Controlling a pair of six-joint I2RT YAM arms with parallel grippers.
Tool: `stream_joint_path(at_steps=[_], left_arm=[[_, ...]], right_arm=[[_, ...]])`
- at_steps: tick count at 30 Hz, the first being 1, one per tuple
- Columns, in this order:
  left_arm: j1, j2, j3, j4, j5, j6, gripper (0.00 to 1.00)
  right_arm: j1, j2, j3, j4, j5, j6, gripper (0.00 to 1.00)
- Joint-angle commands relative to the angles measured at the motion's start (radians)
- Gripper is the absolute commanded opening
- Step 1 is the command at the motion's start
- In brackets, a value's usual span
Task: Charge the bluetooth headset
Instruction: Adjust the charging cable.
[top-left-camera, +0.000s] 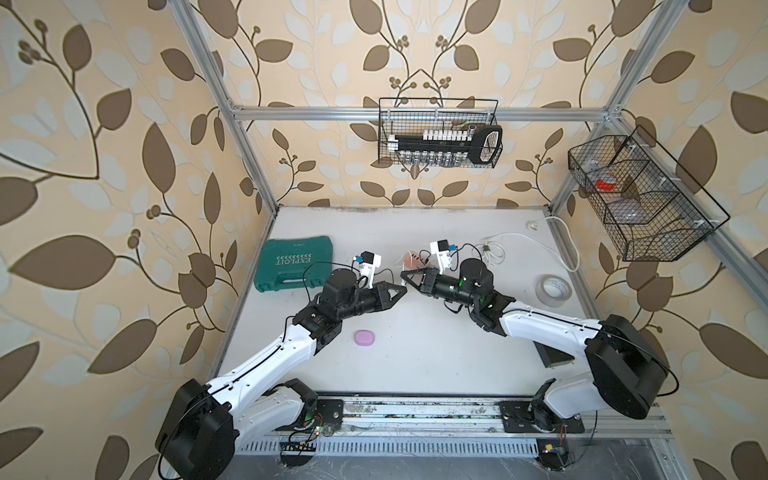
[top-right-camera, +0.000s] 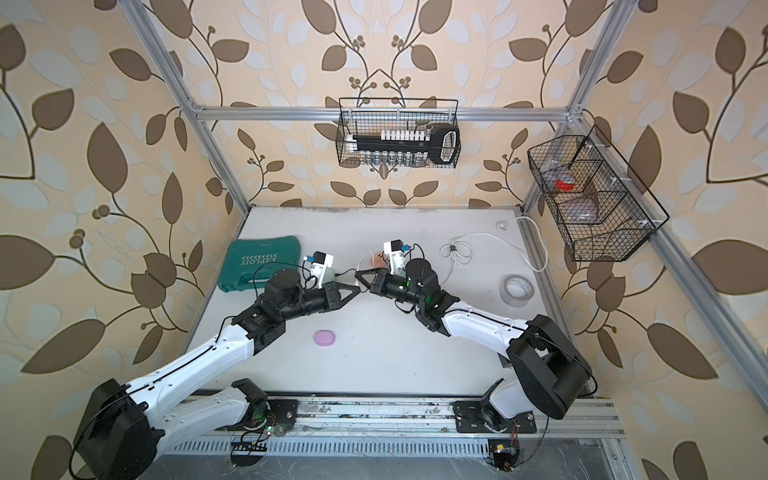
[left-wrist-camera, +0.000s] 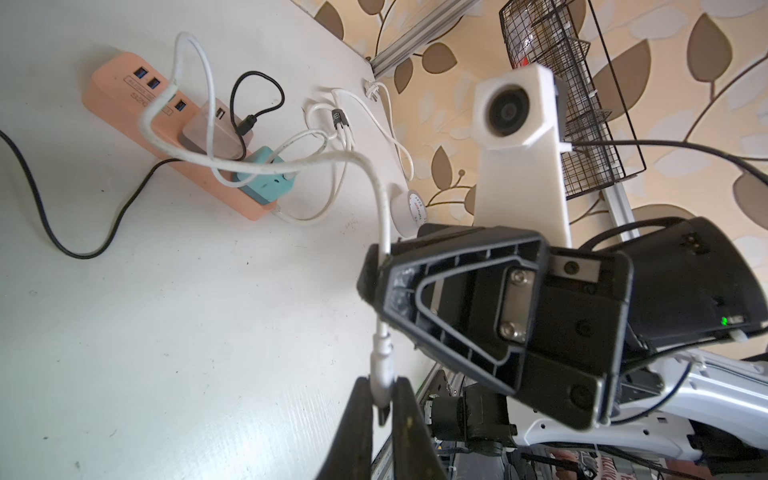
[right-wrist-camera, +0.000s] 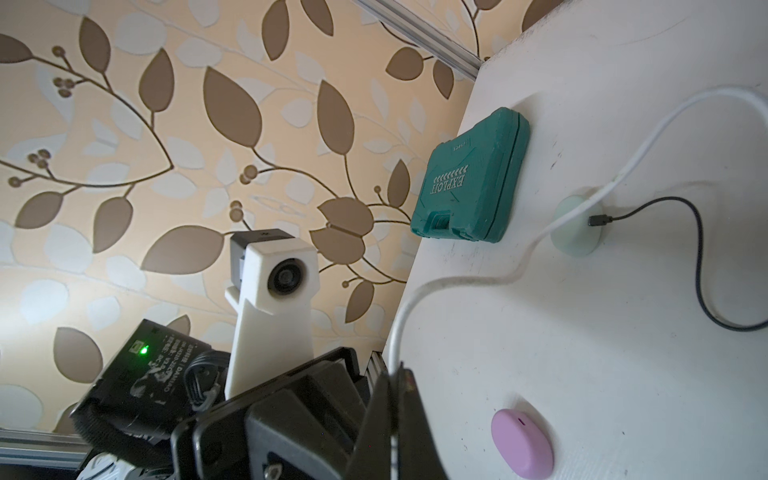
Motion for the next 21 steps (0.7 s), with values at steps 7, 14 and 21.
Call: stream_joint_path(at_steps=[7, 14, 21], left_arm=[[0.024, -0.020, 0.058, -0.002, 0.030, 0.037, 0.00], [0.025, -0.047, 0.086, -0.164, 0.048, 0.093, 0.00], [0.026, -0.095, 0.175, -0.499, 0.127, 0.238, 0.00]], right_arm=[[0.010, -0.019, -0.020, 0.012, -0.014, -0.010, 0.14], [0.003, -0.095, -0.014, -0.206, -0.055, -0.161, 0.42], [-0.052, -0.298, 0.043, -0.607, -0.116, -0.565, 0.47]])
